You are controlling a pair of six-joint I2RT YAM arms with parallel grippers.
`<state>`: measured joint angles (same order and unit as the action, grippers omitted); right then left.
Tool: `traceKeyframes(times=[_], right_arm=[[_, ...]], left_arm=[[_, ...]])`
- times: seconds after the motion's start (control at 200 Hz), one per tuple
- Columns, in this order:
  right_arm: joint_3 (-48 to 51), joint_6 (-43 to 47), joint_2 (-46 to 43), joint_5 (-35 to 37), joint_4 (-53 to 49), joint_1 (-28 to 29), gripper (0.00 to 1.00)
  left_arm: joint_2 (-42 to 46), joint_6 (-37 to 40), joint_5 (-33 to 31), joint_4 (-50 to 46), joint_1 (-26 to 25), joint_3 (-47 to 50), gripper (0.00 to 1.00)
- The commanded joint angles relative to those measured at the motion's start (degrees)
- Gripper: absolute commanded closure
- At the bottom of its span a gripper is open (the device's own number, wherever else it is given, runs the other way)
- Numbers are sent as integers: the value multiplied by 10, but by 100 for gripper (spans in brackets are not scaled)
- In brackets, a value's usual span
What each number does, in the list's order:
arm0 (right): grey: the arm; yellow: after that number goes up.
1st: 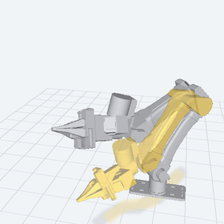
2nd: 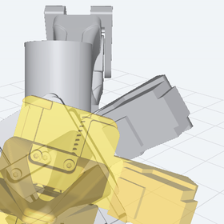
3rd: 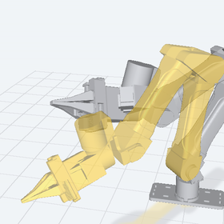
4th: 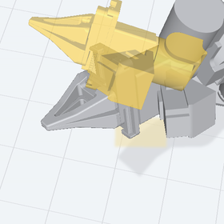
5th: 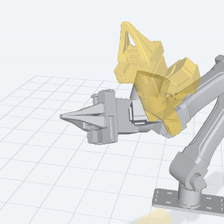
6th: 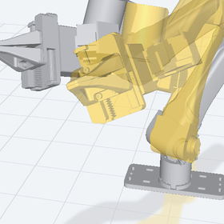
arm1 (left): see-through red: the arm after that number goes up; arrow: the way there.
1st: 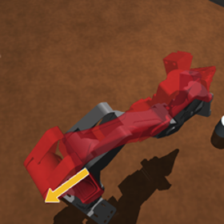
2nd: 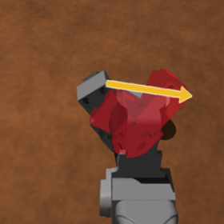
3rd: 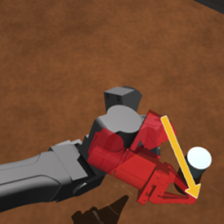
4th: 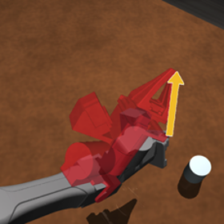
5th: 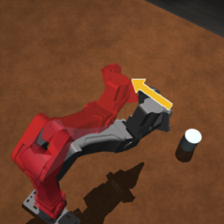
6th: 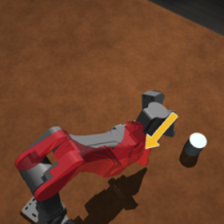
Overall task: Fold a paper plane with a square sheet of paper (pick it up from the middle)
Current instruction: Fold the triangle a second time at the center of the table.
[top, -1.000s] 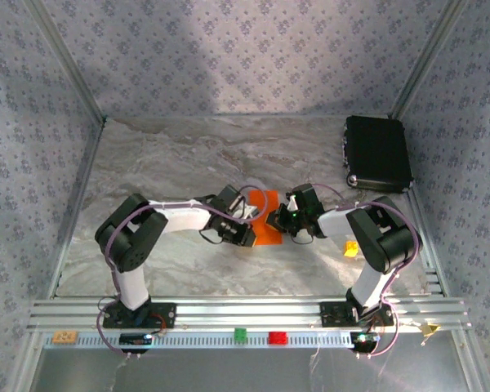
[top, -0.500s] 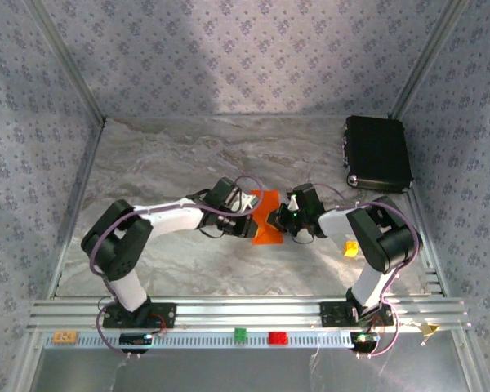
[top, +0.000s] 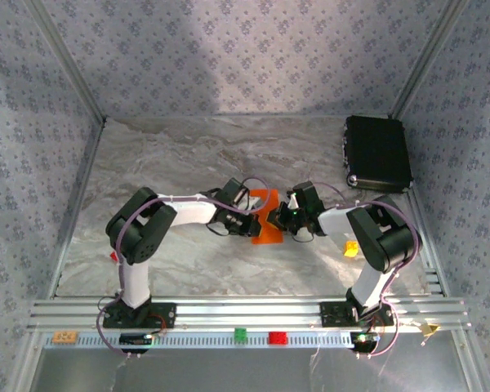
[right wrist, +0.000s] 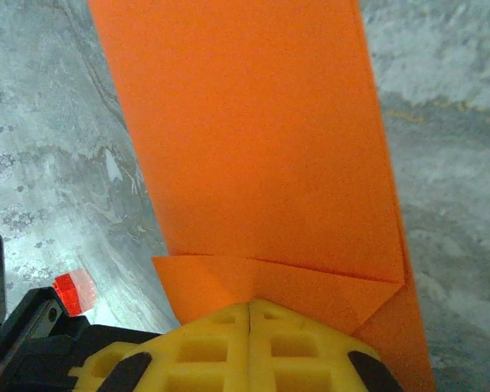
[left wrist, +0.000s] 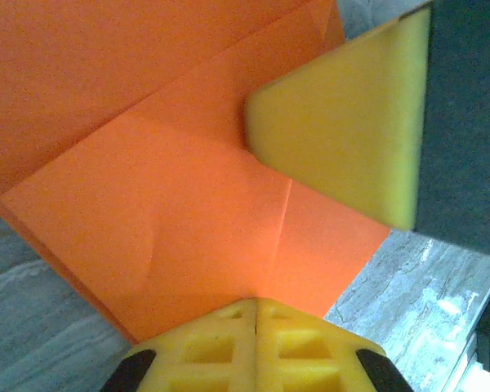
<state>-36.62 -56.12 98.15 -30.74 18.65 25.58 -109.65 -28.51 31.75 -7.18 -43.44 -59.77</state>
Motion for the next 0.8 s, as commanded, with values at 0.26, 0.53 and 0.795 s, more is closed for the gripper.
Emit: traceKeyframes(times=[0.26, 0.53, 0.795], right_arm=[[-11, 24, -39, 10, -57, 39, 98], [13, 21, 7, 23, -50, 41, 99], [22, 21, 10, 13, -23, 2, 99]], left_arm=[[-5, -5, -20, -13, 1, 42, 99], [-2, -4, -22, -14, 3, 43, 100], [-6, 1, -24, -20, 4, 43, 100]])
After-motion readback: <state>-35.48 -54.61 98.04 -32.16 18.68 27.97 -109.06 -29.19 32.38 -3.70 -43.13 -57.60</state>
